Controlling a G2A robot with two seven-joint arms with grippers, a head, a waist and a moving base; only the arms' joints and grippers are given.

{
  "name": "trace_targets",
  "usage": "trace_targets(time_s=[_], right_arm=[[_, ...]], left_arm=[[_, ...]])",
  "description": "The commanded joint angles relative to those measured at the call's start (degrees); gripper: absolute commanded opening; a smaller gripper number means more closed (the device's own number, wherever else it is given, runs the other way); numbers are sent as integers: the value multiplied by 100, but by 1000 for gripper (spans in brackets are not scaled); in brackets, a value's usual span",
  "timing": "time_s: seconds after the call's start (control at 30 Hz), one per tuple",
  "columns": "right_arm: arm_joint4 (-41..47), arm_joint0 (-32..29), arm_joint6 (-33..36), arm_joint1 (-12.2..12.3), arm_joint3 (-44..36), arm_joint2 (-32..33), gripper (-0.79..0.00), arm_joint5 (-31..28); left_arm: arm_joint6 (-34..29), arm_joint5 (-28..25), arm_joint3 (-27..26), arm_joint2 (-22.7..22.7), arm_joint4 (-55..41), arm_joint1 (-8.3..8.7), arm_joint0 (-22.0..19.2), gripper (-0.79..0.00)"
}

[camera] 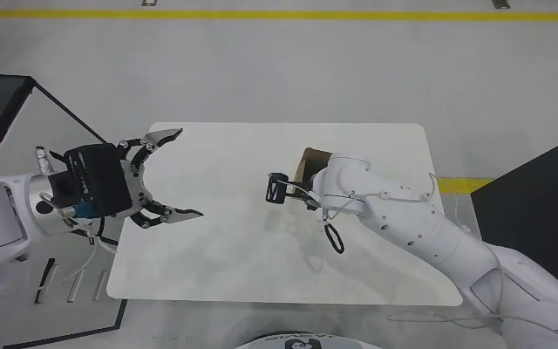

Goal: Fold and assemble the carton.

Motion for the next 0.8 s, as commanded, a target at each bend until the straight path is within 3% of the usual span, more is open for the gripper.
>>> trace_targets(time_s=[0.0,0.27,0.43,0.77], right_arm=[[0,0,0,0,0,0,-785,0],[-381,-85,-22,9,21,-318,-785,-201],[-6,51,6,68,112,-616,-785,-174],[-192,-34,-56,64,231,-680,-785,-154]], left_arm=[[0,0,0,0,0,0,0,0],[0,0,0,0,0,0,0,0],[0,0,0,0,0,0,0,0],[0,0,0,0,0,0,0,0]])
